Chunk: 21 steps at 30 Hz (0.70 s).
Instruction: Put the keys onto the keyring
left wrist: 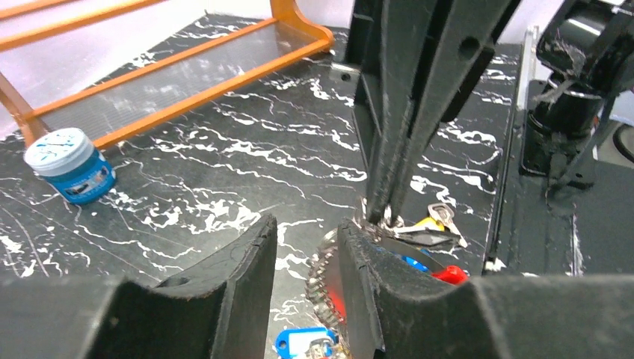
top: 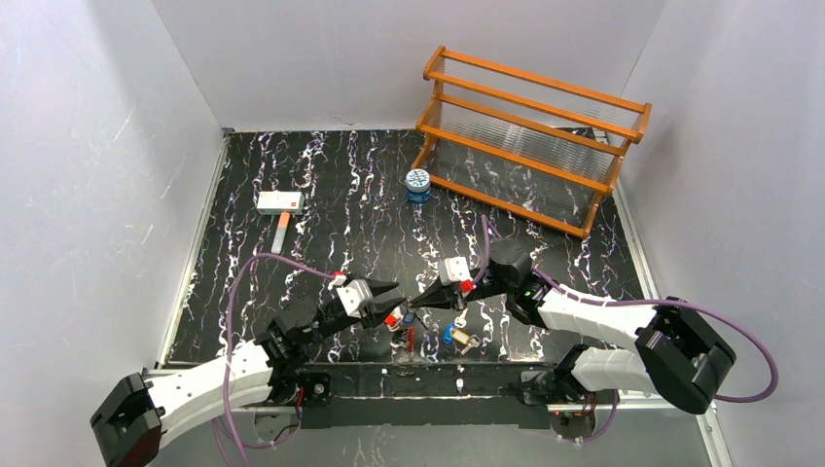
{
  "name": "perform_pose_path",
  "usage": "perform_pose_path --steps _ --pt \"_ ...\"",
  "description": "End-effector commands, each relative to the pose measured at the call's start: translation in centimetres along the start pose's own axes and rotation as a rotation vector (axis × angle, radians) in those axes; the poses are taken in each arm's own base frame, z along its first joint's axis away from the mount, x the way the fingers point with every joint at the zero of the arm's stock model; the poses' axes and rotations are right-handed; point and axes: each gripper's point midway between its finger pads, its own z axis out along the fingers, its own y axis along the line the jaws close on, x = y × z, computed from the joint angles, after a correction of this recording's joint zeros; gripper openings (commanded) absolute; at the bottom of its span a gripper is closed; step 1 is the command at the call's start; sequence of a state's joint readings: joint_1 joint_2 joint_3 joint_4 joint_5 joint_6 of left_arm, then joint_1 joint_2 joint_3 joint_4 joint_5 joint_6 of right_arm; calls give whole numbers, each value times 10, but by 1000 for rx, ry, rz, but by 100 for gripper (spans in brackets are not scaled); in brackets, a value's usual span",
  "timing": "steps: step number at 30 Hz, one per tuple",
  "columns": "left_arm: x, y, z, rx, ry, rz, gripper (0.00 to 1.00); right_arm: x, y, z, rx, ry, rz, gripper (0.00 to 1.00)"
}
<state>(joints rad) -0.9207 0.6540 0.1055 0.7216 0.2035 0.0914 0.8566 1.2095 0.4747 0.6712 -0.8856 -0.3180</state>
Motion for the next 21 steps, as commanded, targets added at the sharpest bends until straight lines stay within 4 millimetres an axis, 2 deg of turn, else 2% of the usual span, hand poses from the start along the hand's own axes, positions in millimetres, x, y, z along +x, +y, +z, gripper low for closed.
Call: perform_pose_path --steps 1,5,7,14,16,19,21 --pt "-23 11 -1 -66 -98 6 34 -9 9 -1 -51 -34 -51 1" --pt "-26 14 -5 -89 -118 7 34 -3 12 -1 -61 -19 -48 1" --pt "-24 14 -7 -93 -120 -4 34 0 6 -2 -27 -9 -24 1" --pt "-13 13 -15 -108 -95 -50 34 10 -42 -10 181 -1 195 1" --pt "-9 14 -16 -115 -74 -57 35 21 -54 -8 205 23 307 1" --pt "-2 16 -16 -129 -40 -64 35 52 -75 -9 273 95 552 1" --pt "3 17 -16 -134 -16 -67 35 67 -78 -12 259 105 659 1"
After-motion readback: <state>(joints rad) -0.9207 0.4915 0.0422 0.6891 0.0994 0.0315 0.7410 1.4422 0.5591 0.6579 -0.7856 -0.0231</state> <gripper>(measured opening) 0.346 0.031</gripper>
